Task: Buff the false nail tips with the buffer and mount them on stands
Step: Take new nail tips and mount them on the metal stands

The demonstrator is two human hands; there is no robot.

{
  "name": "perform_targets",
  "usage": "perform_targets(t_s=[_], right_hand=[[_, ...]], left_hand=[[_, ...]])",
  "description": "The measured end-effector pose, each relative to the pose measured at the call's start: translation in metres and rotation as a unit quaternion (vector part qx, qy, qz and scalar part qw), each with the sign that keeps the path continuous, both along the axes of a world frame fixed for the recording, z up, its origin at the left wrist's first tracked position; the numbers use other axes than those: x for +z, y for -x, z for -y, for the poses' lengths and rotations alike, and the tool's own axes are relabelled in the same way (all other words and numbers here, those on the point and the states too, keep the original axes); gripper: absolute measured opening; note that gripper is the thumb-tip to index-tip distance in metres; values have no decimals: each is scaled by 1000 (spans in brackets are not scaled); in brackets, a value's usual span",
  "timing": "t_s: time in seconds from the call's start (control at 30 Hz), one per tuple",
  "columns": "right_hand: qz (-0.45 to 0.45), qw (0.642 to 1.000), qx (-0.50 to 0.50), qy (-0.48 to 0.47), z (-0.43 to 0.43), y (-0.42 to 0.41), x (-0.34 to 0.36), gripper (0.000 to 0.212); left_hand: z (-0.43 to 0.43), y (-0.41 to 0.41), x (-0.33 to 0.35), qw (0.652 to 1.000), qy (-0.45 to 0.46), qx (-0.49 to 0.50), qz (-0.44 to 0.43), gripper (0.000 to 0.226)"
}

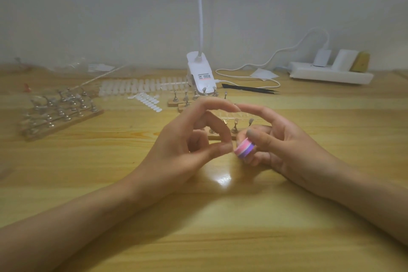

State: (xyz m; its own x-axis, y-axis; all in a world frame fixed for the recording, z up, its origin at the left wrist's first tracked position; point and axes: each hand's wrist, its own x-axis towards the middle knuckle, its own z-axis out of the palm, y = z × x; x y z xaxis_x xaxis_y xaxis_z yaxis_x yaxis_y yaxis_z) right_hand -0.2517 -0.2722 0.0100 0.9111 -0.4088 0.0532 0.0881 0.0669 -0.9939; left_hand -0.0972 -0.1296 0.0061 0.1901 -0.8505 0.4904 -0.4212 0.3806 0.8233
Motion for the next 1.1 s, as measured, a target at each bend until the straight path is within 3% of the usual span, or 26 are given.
perform_targets(t_s=[0.2, 0.3, 0.47, 0.57, 0.7, 0.83, 0.93, 1.1], right_hand=[[7, 1000, 17, 2, 1, 0, 0, 67], [5, 999, 27, 37, -4, 0, -3, 62], [30, 999, -42, 2, -1, 0, -2, 70], [2, 997, 26, 75, -6, 1, -2, 70], [31, 999, -35, 27, -5, 1, 0, 66], [-2, 995, 27, 98, -10, 2, 0, 62], [18, 998, -28, 44, -6, 2, 0, 60], [26, 998, 8, 53, -7, 1, -1, 63]], left_hand=[[1, -1, 2, 999, 6, 4, -35, 40], [1, 1, 1, 1000, 6, -4, 8, 39], [1, 1, 1, 1000, -1, -1, 15, 44], [1, 0, 2, 1000, 5, 6, 3, 45], [1, 2, 1, 1000, -5, -1, 16, 45], [1, 2, 2, 1000, -4, -2, 11, 45], [1, 2, 0, 1000, -12, -9, 11, 45], [2, -1, -1, 1000, -6, -4, 12, 46]])
